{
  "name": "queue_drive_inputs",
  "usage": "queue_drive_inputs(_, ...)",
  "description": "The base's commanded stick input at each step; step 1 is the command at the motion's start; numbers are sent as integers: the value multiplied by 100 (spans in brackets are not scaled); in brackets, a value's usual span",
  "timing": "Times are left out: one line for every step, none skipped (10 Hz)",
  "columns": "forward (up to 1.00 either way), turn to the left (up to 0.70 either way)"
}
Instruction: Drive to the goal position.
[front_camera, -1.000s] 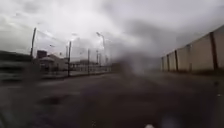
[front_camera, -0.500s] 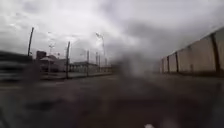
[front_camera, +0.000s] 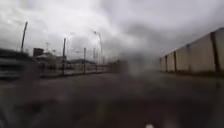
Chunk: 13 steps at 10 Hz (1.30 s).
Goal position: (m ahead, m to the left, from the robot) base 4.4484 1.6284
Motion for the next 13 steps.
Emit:
queue_drive_inputs(50,-48)
queue_drive_inputs(50,-41)
queue_drive_inputs(50,-18)
queue_drive_inputs(50,2)
queue_drive_inputs(50,2)
queue_drive_inputs(50,2)
queue_drive_inputs(50,2)
queue_drive_inputs(50,2)
queue_drive_inputs(50,2)
queue_drive_inputs(50,2)
queue_drive_inputs(50,2)
queue_drive_inputs(50,2)
queue_drive_inputs(50,2)
